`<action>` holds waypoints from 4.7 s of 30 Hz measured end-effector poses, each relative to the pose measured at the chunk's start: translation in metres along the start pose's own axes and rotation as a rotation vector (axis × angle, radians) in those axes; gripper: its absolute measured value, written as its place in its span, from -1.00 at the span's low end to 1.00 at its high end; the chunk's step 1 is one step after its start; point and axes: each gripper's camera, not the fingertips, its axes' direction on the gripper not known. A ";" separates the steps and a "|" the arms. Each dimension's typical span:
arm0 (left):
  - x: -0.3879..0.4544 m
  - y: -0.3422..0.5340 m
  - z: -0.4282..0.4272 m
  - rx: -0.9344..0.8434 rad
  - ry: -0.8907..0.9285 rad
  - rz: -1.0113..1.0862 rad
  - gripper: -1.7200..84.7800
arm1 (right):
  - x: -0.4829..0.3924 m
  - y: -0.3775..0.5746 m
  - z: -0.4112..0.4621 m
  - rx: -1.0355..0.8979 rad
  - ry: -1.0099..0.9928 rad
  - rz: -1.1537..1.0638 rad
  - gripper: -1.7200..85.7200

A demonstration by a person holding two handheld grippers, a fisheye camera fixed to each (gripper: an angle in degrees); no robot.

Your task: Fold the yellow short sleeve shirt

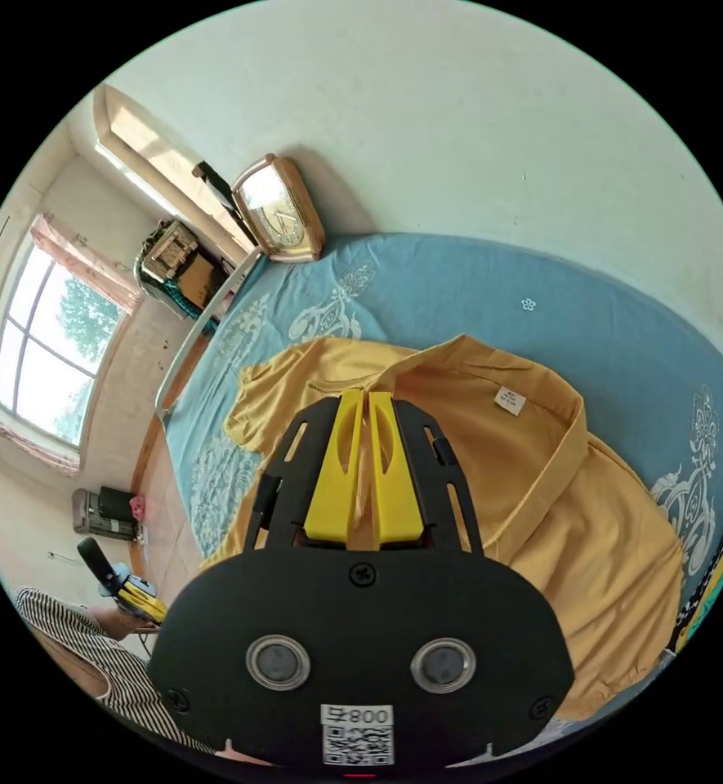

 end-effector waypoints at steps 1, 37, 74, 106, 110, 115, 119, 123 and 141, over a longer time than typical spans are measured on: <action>0.006 0.000 -0.015 0.032 0.037 0.021 -0.95 | -0.001 -0.007 -0.014 0.020 -0.030 0.010 -0.95; -0.046 0.059 -0.069 -0.130 -0.338 -0.202 -0.75 | 0.117 0.217 -0.242 0.022 0.103 0.225 -0.84; 0.091 -0.086 0.014 -0.332 -0.078 0.018 -0.88 | -0.049 0.509 -0.411 -0.181 0.181 0.396 -0.81; 0.156 -0.574 0.270 -0.392 -0.500 0.355 -0.80 | -0.125 0.472 -0.560 0.094 -0.436 0.273 -0.96; 0.162 -0.592 0.280 -0.406 -0.455 0.374 -0.89 | -0.128 0.465 -0.568 0.112 -0.458 0.273 -0.96; 0.179 -0.616 0.260 -0.340 -0.427 0.376 -0.94 | -0.137 0.459 -0.572 0.113 -0.498 0.269 -0.96; 0.197 -0.650 0.234 -0.277 -0.452 0.398 -0.95 | -0.165 0.440 -0.577 0.117 -0.537 0.190 -0.96; 0.210 -0.675 0.225 -0.263 -0.472 0.423 -0.95 | -0.198 0.407 -0.574 0.127 -0.594 0.077 -0.96; 0.168 -0.634 0.267 -0.442 -0.670 0.522 -0.95 | -0.281 0.343 -0.423 -0.167 -0.522 -0.052 -0.96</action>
